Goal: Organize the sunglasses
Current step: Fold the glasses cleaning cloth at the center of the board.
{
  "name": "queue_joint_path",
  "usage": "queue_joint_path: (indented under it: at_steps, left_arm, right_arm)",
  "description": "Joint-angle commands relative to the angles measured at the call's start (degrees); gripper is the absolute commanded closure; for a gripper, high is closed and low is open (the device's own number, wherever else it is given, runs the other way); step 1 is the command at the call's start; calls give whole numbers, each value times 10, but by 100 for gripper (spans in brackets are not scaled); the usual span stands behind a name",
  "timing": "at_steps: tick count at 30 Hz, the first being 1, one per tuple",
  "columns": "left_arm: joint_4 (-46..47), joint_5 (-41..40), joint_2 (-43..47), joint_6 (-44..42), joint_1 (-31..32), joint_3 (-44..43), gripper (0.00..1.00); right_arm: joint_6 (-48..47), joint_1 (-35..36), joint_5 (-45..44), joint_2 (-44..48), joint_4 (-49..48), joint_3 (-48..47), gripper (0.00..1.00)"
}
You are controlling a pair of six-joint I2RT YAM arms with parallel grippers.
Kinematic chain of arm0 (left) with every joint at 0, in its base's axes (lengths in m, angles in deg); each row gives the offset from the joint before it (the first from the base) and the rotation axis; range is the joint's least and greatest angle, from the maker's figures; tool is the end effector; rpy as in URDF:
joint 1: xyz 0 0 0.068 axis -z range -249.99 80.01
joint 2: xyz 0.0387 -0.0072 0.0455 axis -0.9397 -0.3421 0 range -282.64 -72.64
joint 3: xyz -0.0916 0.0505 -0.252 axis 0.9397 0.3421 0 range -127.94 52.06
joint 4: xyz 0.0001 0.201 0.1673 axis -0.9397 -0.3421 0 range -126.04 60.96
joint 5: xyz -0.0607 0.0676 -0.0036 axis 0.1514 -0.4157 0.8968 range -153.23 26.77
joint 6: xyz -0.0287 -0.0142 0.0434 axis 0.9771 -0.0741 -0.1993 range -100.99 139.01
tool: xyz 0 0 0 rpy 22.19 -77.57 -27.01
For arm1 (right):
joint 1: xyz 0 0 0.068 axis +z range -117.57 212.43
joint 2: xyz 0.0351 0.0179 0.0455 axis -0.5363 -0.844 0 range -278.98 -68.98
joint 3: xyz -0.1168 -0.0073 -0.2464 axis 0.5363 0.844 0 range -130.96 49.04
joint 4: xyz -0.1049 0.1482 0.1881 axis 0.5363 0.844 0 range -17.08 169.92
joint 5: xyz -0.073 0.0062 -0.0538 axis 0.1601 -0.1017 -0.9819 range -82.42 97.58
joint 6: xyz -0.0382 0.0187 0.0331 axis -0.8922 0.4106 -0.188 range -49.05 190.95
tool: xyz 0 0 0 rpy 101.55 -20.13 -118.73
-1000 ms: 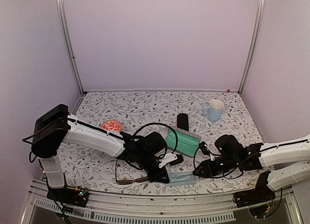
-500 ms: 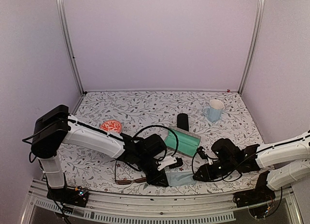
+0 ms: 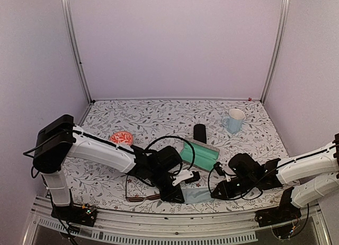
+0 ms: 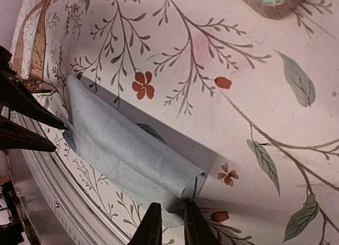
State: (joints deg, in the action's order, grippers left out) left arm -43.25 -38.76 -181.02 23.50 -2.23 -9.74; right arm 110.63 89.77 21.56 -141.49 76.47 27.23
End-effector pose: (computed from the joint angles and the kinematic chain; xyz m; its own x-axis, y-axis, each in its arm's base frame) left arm 0.1253 -0.3455 0.1344 -0.4011 0.7932 -0.4583 0.8904 0.2200 -0.3986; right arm 0.1037 0.1777 0.1256 -0.9074 -0.2674 -0.3243 -0.4076 0.7479 0.5238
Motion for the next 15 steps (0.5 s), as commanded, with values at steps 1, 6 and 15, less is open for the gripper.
queue_joint_path:
  at_steps: [1, 6, 15]
  left_arm:
    - [8, -12, 19, -5, 8, -7, 79]
    - [18, -14, 12, -2, 8, -18, 79]
    - [27, -23, -6, -1, 7, -38, 79]
  right_arm:
    - [2, 6, -12, -9, 12, -6, 87]
    - [4, 6, -14, -3, 19, -7, 91]
    - [7, 7, -17, 9, 29, -10, 98]
